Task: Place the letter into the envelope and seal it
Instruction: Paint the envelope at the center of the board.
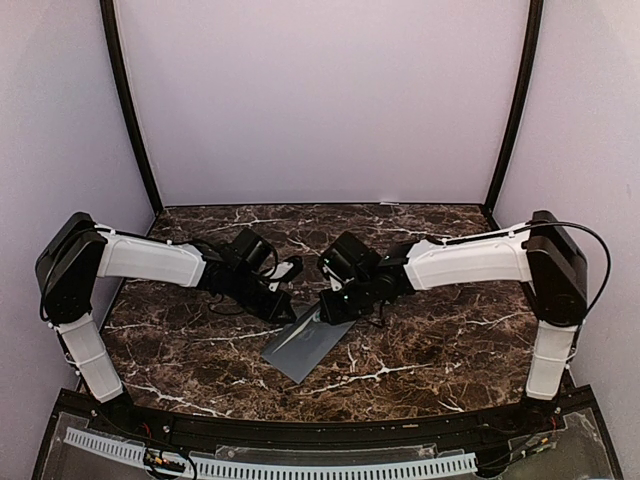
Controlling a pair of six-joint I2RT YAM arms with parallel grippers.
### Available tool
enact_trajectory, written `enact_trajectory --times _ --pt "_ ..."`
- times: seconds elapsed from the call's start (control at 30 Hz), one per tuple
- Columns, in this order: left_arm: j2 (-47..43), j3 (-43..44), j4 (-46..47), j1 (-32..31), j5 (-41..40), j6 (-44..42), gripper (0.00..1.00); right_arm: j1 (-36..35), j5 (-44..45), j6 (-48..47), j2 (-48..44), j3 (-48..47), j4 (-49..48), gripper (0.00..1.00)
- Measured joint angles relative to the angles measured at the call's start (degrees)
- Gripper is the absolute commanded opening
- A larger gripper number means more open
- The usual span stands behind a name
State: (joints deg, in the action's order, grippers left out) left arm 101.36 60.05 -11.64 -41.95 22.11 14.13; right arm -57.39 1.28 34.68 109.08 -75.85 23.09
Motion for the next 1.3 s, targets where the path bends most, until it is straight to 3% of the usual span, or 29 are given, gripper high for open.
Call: enact_trajectory --times 0.57,1.3 --pt "0.0 0.0 0.2 0.0 2.2 0.6 0.0 -2.2 0.9 -1.4 2.6 -9.2 10.7 0.0" --pt "0.0 0.0 0.4 0.0 2.6 1.1 0.0 -2.3 2.3 -1.7 5.5 -10.8 15.7 0.0"
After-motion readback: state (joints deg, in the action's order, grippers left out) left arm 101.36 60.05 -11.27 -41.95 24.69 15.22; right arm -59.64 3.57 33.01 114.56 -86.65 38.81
